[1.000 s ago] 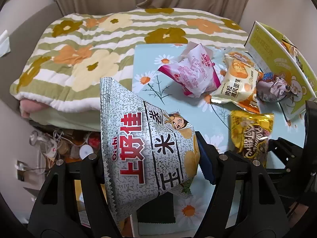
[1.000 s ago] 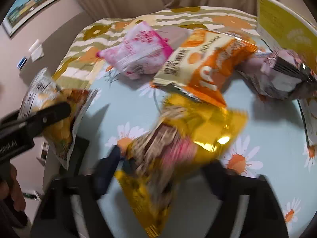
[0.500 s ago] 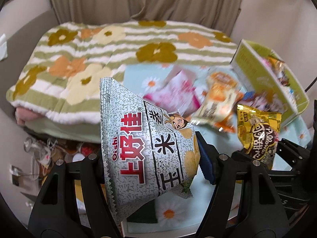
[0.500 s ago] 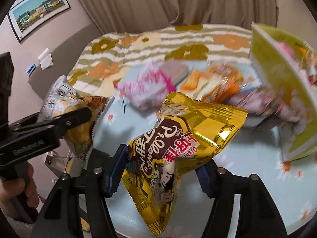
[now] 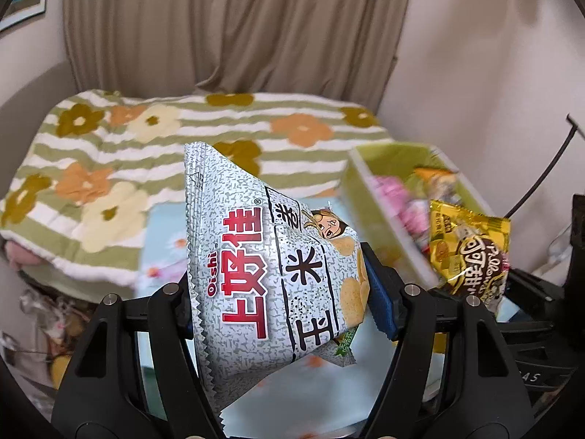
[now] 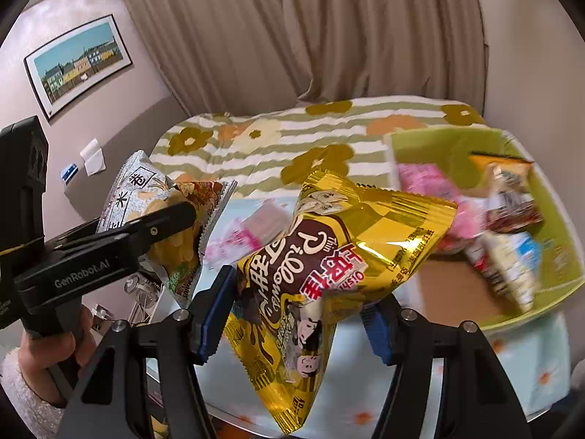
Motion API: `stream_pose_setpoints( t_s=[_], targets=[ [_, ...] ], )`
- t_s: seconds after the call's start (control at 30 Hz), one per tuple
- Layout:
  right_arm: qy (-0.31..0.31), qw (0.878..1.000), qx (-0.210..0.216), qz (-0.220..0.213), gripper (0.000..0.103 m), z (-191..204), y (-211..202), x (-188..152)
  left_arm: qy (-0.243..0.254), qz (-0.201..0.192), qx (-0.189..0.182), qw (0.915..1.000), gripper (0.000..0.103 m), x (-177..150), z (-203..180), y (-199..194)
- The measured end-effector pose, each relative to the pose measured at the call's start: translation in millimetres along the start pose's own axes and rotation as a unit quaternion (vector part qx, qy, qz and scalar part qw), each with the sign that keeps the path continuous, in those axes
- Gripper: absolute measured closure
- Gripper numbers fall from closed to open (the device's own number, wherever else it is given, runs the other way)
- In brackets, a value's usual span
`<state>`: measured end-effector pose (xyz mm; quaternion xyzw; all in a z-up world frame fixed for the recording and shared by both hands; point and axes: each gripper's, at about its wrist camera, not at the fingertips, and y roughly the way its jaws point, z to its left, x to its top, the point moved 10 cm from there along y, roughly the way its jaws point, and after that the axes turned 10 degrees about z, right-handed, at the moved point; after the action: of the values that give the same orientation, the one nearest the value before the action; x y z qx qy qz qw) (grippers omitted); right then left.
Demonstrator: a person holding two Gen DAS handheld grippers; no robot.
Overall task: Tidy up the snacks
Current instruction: 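Carry both bags over the cardboard box and open both tools to drop them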
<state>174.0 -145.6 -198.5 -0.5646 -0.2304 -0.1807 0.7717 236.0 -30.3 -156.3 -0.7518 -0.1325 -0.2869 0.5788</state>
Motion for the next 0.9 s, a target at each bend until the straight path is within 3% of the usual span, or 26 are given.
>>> stream_pose_setpoints(
  t_s=[0.3,0.47,0.8,0.87,0.9],
  targets=[
    [0.02,1.0,-0.02,-0.012,0.043,-126.9,-50.4,17.8,0.006,0.004,-0.04,0.9992,0.036,26.6,-125.9,36.4],
    [0.054,0.998,-0.032,-0.004,0.043,-183.8,-58.4,20.5,0.02,0.047,-0.059,0.9969,0.036,23.6,-179.7,79.2],
    [0.115,0.992,-0.042,0.013,0.043,-239.3,-45.2,14.2,0.072,0.133,-0.066,0.9862,0.035,6.3,-222.1,150.1],
    [0.122,0.991,-0.042,0.017,0.043,-243.4,-42.4,12.6,0.08,0.147,-0.072,0.9832,0.03,0.2,-225.2,156.0],
    [0.124,0.991,-0.043,0.018,0.043,-244.6,-41.5,12.4,0.083,0.153,-0.074,0.9818,0.02,-1.9,-226.5,158.5]
  ],
)
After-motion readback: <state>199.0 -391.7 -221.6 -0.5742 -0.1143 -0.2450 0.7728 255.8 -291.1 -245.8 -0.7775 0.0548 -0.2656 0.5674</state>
